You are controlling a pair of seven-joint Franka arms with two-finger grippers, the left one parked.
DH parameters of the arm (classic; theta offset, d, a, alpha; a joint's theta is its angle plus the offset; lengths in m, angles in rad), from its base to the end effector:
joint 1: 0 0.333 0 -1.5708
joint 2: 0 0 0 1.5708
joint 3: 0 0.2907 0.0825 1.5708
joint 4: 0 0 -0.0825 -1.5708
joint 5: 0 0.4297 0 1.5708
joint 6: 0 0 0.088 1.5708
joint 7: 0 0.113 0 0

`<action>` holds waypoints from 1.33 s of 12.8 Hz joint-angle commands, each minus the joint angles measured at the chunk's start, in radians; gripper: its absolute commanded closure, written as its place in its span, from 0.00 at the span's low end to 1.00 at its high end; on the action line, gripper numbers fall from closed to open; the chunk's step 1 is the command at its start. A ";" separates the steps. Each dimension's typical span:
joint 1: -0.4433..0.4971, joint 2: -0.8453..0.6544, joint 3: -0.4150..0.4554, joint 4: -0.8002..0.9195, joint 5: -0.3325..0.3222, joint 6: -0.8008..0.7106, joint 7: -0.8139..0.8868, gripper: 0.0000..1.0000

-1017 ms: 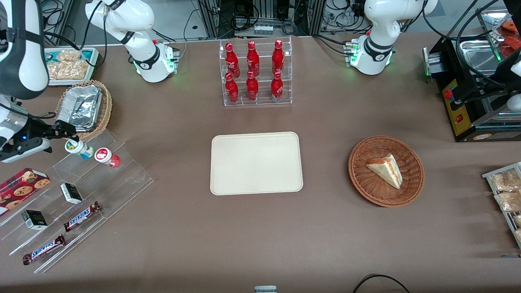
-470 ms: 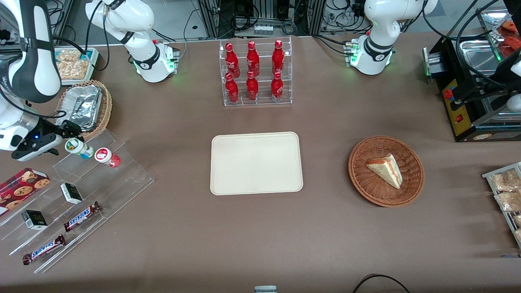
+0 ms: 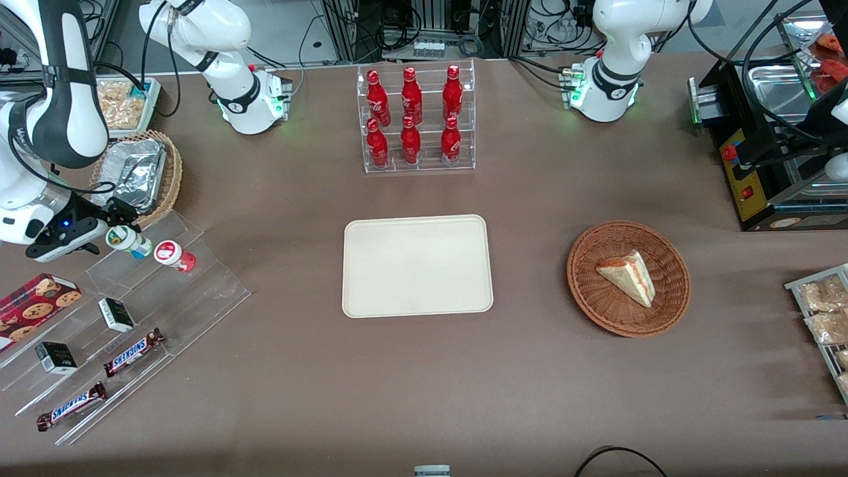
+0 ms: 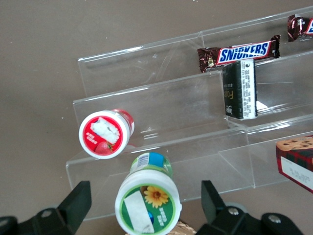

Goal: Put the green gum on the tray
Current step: 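Lower the right gripper around the green gum tub and close it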

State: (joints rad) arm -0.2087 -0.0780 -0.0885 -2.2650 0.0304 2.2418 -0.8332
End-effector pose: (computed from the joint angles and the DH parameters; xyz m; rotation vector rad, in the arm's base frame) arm 0.5281 -0.1606 0.3401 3.0327 0.8032 0.0984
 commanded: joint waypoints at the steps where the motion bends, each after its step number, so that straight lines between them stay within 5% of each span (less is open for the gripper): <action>1: -0.021 -0.022 0.001 -0.050 -0.010 0.051 -0.018 0.00; 7: -0.026 -0.019 0.001 -0.056 -0.010 0.050 -0.030 0.02; 8: -0.026 -0.020 0.001 -0.056 -0.010 0.048 -0.050 0.10; 9: -0.026 -0.019 0.001 -0.054 -0.010 0.050 -0.072 0.33; 10: -0.026 -0.016 0.001 -0.053 -0.010 0.050 -0.079 0.72; 11: -0.024 -0.013 0.003 -0.048 -0.010 0.045 -0.078 1.00; 15: -0.020 -0.019 0.004 0.005 -0.009 -0.003 -0.075 1.00; 17: -0.014 -0.022 0.013 0.118 -0.009 -0.162 -0.066 1.00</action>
State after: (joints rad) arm -0.2230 -0.0854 -0.0840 -2.2477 0.0304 2.2134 -0.8989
